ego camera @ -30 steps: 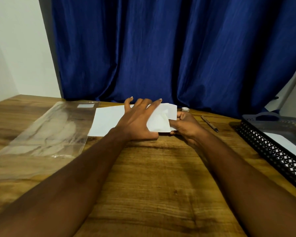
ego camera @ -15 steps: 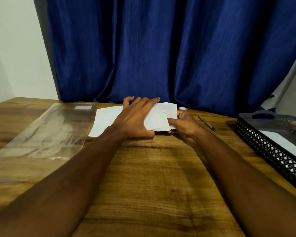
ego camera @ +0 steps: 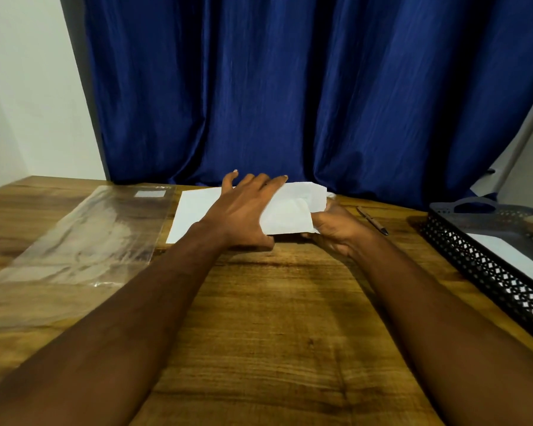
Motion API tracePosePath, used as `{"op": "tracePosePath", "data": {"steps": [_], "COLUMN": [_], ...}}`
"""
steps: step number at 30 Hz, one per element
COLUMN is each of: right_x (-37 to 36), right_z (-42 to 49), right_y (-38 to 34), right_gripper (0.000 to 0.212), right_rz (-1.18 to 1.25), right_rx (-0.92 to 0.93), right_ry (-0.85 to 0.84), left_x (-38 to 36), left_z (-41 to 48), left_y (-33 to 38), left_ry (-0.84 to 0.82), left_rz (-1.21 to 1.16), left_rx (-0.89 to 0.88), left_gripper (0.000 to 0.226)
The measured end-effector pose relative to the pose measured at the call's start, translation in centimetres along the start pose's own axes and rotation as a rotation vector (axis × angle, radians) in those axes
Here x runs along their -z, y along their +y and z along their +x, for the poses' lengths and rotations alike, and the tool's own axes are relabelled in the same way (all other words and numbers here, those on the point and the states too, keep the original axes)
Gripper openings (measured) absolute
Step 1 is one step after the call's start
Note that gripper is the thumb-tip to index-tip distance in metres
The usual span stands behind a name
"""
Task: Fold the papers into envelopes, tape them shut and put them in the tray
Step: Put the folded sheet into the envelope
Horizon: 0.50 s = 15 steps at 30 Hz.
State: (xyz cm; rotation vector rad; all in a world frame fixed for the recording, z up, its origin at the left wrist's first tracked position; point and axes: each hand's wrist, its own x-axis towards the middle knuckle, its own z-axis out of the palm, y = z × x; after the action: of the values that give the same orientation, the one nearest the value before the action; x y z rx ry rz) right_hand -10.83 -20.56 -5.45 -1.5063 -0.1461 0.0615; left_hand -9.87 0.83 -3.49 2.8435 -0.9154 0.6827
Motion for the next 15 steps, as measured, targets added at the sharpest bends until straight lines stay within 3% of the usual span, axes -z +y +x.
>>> {"op": "tracePosePath", "data": {"steps": [6,10,13,15], "right_x": [0.1,0.8,2.3,3.4], "right_z": [0.0,-0.2,-0.6,-0.5], "right_y": [-0.2,-0.6,-1.7,-1.8], "right_gripper": [0.039,0.041,0.030,0.027], "right_rz": [-0.111,-0.098,-0.075,0.008], "right_rx": [-0.049,-0.075,0.014,0.077], "right_ry": [0.165,0.122,0.073,0.185], "left_x": [0.8,0.5,-0.1,-0.4], "left_z": [0.2,0.2,0.0,-0.1], "left_y": [0.1,0.0,-0.5,-1.0], "left_ry": [0.105,0.052,0.056,0.084], "left_rz": [0.013,0.018,0.009,0.007], "left_rx": [-0.029,0.004,0.054,0.086], "left_gripper": [0.121,0.122,0.121,0.121]}}
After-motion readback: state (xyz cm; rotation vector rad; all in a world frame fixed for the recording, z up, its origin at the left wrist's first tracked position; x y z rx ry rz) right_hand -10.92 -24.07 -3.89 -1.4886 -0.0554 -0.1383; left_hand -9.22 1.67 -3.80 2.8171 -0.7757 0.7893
